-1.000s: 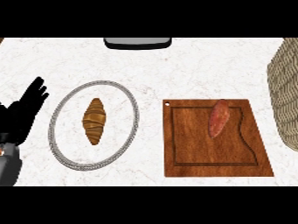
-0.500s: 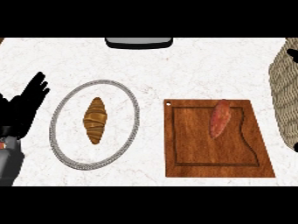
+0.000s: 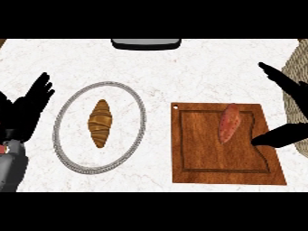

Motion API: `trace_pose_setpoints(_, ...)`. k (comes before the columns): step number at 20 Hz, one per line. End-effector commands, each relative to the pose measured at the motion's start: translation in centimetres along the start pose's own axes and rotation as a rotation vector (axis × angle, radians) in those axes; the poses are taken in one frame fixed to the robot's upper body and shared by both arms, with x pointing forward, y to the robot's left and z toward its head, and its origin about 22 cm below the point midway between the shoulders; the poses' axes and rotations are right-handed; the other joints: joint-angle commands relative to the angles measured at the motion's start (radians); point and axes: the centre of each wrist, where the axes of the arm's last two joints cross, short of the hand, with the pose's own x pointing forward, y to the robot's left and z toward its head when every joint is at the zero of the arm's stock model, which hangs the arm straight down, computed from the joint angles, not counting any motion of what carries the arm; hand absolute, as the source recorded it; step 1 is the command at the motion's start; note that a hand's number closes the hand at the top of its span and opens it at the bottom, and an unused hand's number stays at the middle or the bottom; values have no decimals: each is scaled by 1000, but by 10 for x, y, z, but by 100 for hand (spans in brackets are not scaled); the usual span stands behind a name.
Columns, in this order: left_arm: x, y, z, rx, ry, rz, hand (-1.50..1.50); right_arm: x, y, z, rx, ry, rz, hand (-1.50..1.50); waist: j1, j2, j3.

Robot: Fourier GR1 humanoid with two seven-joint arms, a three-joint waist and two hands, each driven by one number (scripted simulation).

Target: Pick the sweet potato from the cutting board and place it in the basket

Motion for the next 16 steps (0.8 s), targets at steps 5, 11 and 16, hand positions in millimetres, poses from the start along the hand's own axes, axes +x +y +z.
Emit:
trace_pose_setpoints(5, -1, 5, -8, 10, 12, -7, 0, -21, 36, -35, 61, 60, 37, -150, -3, 0, -1)
trace_pose_setpoints(11, -10, 2, 5, -16, 7, 0, 0, -46, 54, -26, 128, 118, 109, -150, -4, -1, -1)
trace_pose_setpoints(16, -17, -9, -1, -5, 8, -13, 0, -42, 70, -18, 121, 97, 86, -150, -7, -2, -1)
